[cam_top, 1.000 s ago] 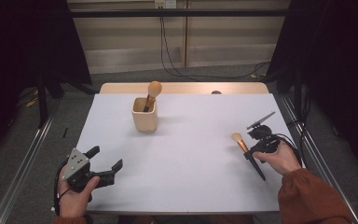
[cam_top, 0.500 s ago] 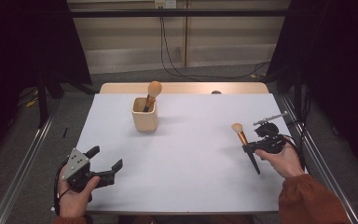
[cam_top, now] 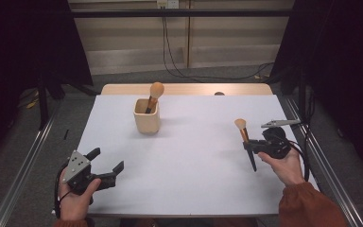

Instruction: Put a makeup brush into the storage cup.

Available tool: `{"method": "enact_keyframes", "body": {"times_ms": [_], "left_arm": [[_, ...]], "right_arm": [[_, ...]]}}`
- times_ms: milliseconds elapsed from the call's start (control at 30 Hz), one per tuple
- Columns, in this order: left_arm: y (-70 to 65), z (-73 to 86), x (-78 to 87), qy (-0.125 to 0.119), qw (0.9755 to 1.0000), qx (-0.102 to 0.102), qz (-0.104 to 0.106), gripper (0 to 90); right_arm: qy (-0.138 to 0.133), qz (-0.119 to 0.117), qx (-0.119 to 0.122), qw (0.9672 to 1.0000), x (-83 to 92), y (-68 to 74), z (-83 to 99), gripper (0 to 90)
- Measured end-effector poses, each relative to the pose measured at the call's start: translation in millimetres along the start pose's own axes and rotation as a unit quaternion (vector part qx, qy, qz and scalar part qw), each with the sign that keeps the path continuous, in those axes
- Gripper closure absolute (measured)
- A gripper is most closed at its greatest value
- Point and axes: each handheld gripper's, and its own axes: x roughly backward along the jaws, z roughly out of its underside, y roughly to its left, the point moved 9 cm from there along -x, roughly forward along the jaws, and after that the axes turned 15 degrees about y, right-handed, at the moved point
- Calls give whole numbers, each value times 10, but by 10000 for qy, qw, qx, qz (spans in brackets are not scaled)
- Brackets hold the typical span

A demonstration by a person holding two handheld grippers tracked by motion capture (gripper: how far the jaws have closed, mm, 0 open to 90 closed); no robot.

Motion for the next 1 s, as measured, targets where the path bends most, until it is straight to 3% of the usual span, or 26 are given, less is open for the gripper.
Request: {"method": "enact_keyframes", "body": {"times_ms": [267,433,733,1000], "left_arm": [[-2,-1,1,-2,10000,-8,5,41],[5,-1,11,5,10000,-15,-6,41],[-16,-12,14,-24,10000,0,26,40],[-32,-29,35,-63,10000,48,32,36]], "right_arm": [[-641,102,0,9979,68,51,-60,757],[-1122,98,-140,9935,65,45,-90,757],[-1556,-17,-102,9878,105,73,-96,756],[-1800,-166,168,9834,105,231,-109,756]]}}
